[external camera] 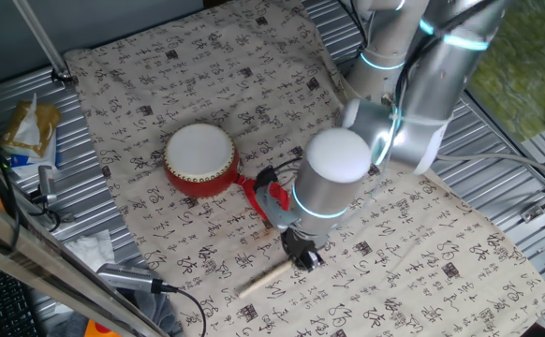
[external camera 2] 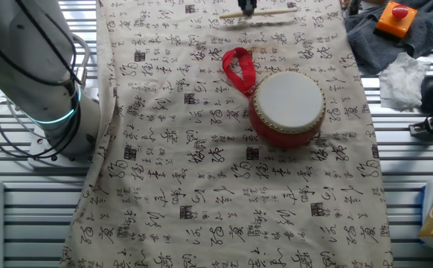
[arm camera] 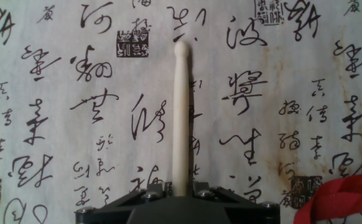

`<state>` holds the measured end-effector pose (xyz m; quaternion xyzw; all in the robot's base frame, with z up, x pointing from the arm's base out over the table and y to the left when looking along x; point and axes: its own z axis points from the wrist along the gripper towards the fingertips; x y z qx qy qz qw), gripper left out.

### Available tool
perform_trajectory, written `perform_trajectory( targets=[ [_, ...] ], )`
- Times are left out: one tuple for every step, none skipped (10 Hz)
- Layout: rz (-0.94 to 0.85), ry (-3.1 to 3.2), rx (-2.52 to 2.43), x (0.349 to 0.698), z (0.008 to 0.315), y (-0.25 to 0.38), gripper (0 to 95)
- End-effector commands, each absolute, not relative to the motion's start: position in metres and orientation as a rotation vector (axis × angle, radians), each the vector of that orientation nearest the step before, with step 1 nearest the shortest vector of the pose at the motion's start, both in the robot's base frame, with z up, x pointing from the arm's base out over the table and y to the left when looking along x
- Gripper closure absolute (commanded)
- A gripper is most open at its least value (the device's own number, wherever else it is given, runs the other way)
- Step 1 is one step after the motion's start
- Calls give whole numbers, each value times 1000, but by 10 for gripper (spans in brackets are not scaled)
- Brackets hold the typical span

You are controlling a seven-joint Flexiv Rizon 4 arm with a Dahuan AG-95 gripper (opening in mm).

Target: Play the drum

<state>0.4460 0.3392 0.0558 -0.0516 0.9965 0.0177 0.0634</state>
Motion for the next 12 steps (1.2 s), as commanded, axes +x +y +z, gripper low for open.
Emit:
perform_trajectory(
  targets=[
    [66, 3056, -189, 445, 83, 340, 950],
    [68, 3079, -216, 445, 102, 335, 950],
    [69, 3083, -243, 447, 114, 330, 950],
    [78, 3086, -267, 450, 124, 322, 950],
    [83, 3089, -282, 453, 130, 317, 950],
    [96, 3095, -295, 457, 137, 312, 950],
    [99, 3103, -312, 461, 143, 308, 950],
    [100, 3118, -327, 466, 151, 307, 950],
    [102, 3132, -324, 468, 159, 308, 950],
    [103, 3138, -322, 470, 164, 309, 950],
    [103, 3143, -320, 471, 168, 310, 950],
    [103, 3145, -320, 472, 169, 311, 950]
  ],
)
